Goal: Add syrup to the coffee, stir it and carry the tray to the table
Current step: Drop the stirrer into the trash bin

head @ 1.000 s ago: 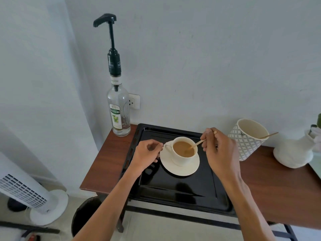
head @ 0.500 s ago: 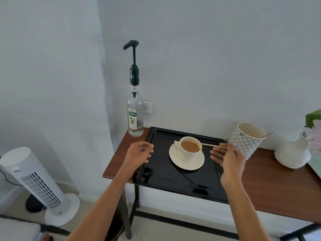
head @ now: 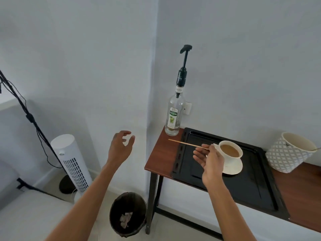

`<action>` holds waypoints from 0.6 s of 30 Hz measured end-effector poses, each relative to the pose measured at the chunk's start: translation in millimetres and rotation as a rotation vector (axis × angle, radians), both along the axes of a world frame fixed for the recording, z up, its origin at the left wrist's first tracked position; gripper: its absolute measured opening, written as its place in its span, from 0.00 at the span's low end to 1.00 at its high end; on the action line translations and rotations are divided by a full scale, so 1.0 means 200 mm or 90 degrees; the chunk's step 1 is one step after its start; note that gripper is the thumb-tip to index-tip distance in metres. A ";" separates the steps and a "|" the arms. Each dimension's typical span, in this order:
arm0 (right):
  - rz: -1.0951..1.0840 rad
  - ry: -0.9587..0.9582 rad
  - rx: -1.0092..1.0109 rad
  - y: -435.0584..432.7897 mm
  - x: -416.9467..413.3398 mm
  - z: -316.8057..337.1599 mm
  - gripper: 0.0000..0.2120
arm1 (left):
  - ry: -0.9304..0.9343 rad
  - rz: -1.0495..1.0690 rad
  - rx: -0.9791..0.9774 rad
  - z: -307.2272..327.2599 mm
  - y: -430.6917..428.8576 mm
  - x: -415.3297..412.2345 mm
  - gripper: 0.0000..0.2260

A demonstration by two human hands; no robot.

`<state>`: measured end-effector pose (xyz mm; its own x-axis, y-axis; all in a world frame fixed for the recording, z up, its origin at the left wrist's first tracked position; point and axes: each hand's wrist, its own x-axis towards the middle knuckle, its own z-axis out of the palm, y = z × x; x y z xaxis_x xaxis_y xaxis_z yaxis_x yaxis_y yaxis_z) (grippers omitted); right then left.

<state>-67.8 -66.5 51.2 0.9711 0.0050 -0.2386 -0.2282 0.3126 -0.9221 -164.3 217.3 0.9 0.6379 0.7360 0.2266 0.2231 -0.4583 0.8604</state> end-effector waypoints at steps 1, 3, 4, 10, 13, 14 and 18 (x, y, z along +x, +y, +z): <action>0.008 0.009 0.000 0.07 -0.02 -0.02 0.18 | 0.005 0.000 0.024 -0.01 0.05 -0.01 0.15; 0.016 0.025 -0.002 0.23 -0.05 -0.06 0.18 | 0.022 -0.010 0.083 -0.02 0.17 -0.03 0.18; 0.015 0.031 -0.006 0.30 -0.07 -0.08 0.18 | 0.031 -0.021 0.111 -0.03 0.24 -0.03 0.19; -0.044 0.053 -0.031 0.74 -0.21 -0.24 0.17 | 0.111 -0.091 0.233 -0.13 0.68 0.02 0.30; -0.073 0.049 -0.044 0.94 -0.27 -0.33 0.18 | 0.147 -0.143 0.318 -0.23 0.87 0.06 0.33; -0.079 0.044 -0.060 1.01 -0.29 -0.36 0.18 | 0.164 -0.160 0.340 -0.27 0.92 0.07 0.33; -0.085 0.008 -0.172 1.22 -0.38 -0.50 0.16 | 0.240 -0.228 0.410 -0.46 1.01 0.13 0.34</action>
